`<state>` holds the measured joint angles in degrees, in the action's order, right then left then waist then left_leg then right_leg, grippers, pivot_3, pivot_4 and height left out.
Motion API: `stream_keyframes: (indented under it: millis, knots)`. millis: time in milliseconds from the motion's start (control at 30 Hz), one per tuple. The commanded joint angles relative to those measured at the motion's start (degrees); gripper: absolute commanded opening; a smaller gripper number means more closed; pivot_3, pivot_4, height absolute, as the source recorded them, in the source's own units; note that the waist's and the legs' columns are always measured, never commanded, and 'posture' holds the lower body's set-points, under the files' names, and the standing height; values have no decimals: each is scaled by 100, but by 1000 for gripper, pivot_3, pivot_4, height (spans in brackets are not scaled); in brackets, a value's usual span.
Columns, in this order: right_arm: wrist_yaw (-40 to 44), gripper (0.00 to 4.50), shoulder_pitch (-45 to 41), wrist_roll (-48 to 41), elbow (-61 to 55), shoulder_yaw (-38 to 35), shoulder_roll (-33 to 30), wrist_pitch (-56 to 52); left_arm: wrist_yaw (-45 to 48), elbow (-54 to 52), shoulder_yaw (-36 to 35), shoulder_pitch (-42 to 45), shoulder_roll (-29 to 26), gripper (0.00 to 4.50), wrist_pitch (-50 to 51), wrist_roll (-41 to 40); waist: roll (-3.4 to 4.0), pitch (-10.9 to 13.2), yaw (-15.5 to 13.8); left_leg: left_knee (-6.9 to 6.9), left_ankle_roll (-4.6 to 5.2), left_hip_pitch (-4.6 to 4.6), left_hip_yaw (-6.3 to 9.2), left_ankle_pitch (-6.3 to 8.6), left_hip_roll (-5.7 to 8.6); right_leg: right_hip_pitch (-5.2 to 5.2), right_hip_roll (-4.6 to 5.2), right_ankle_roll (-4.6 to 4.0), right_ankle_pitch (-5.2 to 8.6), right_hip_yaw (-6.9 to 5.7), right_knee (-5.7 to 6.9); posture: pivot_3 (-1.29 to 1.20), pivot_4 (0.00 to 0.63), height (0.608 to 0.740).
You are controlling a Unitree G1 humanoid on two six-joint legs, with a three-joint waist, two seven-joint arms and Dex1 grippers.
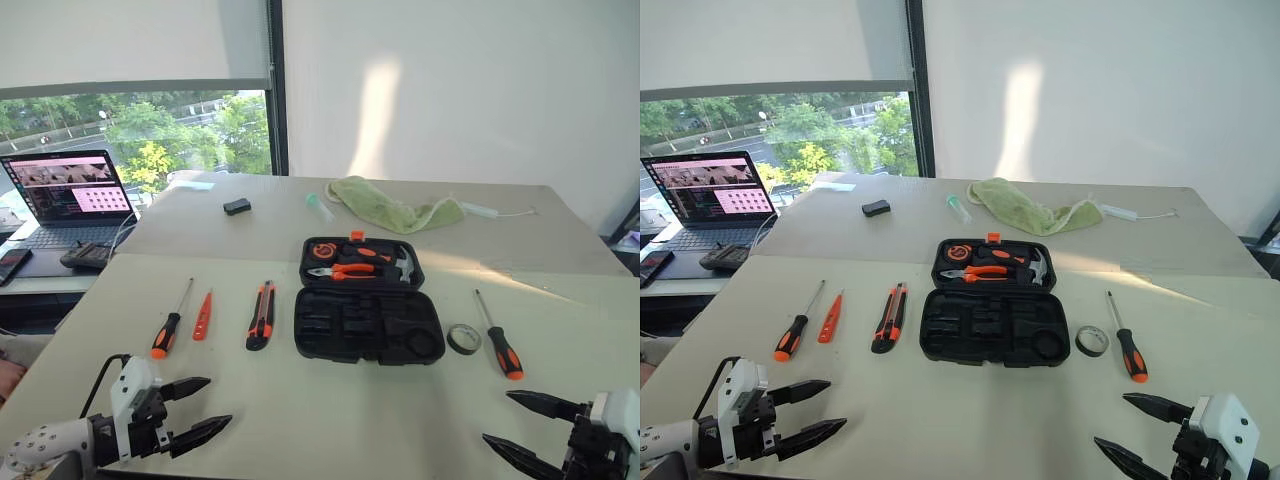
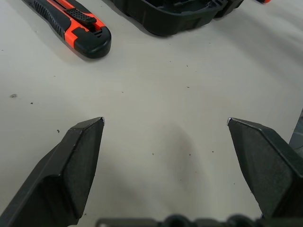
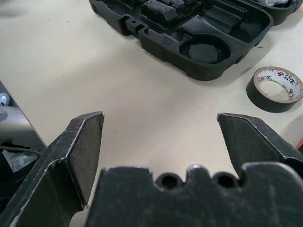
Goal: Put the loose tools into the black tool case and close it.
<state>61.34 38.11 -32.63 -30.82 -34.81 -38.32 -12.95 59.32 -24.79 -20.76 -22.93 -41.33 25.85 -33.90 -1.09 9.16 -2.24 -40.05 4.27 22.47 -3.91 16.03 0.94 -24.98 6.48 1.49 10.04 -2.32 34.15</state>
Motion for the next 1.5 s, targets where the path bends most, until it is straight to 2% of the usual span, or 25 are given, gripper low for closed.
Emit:
stream_keyframes:
  millis: [33, 133, 267, 367, 433, 533, 700, 833, 900, 933, 1167, 1200, 1400, 1500]
  knots:
    - [-68, 4449, -173, 38, -27, 72, 55, 188, -318, -473, 70, 219, 75, 4500, 161, -268, 0, 0, 0, 0, 0, 0, 0, 0, 0, 0, 0, 4, 3, 0, 0, 0, 150, 740]
    - [-411, 4449, -518, 57, -180, 322, 101, 77, -1006, -941, 164, 733, 226, 4500, 791, -747, -3, 0, -19, -4, 0, -2, 4, 0, 0, 3, 1, 25, 15, -2, -1, 0, 150, 740]
    - [-695, 4449, -738, -95, -413, 441, 93, -139, -1640, -1092, 97, 1169, 275, 4500, 1356, -1138, 11, -8, -3, -2, -1, -15, 4, 0, 2, 34, 3, 2, 0, 3, 7, 0, 150, 740]
    - [-847, 4449, -971, -741, -810, 394, 82, -358, -2856, -999, -33, 1890, 593, 4500, 1809, -1302, 14, -9, -4, 9, 29, -25, 7, -17, 1, 40, -6, -4, -1, -1, 7, 0, 150, 740]
    - [-741, 4449, -1088, -1374, -1296, 342, -22, -394, -4071, -827, -179, 2529, 921, 4500, 2292, -1187, 14, -8, -19, 8, 29, -25, 15, -19, 2, 45, -6, 0, -4, -4, 7, 0, 150, 740]
    - [-797, 4449, -1299, -2263, -1760, 362, -360, -723, -5316, -529, -385, 3030, 920, 4500, 3390, -736, 6, -7, 8, 10, 26, -49, 24, -19, 3, 75, -10, 22, -18, -8, 4, 0, 150, 740]
    - [-1139, 4449, -1933, -2420, -1870, 722, -742, -950, -5909, -36, -582, 3212, 610, 4500, 4443, -291, -19, 4, 66, 20, 19, -55, 22, -14, 3, 71, -22, 23, -16, -7, 2, 0, 150, 740]
    - [-1216, 4449, -2122, -2387, -1795, 807, -837, -1025, -5659, 376, -495, 3228, 297, 4500, 4834, -210, -27, 9, 14, 22, -6, -46, 23, -24, 6, 62, -21, 21, -14, -13, 2, 0, 150, 740]
    - [-1154, 4500, -2119, -2253, -1766, 860, -872, -1020, -5301, 678, -311, 3158, 135, 3976, 4757, -171, -29, 10, -15, 22, -45, -43, 23, -12, 8, 61, -16, 21, -13, -14, 0, 0, 150, 740]
    - [-1131, 4500, -2112, -2209, -1763, 878, -884, -1018, -5162, 774, -238, 3121, 82, 3850, 4726, -151, -28, 10, -20, 21, -49, -43, 23, -9, 9, 62, -13, 20, -13, -14, -1, 0, 150, 740]
    - [-1238, 4500, -2025, -2117, -1872, 912, -803, -987, -4682, 1155, -274, 3001, 150, 1129, 3984, 131, -16, 4, -57, 23, -44, -47, 23, 6, 9, 63, 5, 13, -9, -11, 2, 0, 150, 740]
    - [-1260, 4500, -2020, -2111, -1883, 927, -793, -984, -4659, 1188, -295, 3004, 171, 899, 3965, 145, -16, 3, -61, 23, -43, -47, 23, 7, 8, 63, 8, 0, -1, -11, 2, 0, 150, 740]
    - [-1247, 4500, -2002, -1988, -1852, 1068, -725, -936, -4426, 1171, -495, 3111, 375, 872, 3416, 175, -16, 3, -69, 23, -44, -46, 26, 8, 7, 64, 15, -9, 4, -9, 3, 0, 150, 740]
    - [-1225, 4500, -2041, -1953, -1806, 1123, -710, -919, -4415, 1086, -718, 3242, 701, 872, 2564, 253, -23, 6, -58, 22, -44, -40, 27, 8, 7, 61, 16, -3, 0, -9, 2, 0, 150, 740]
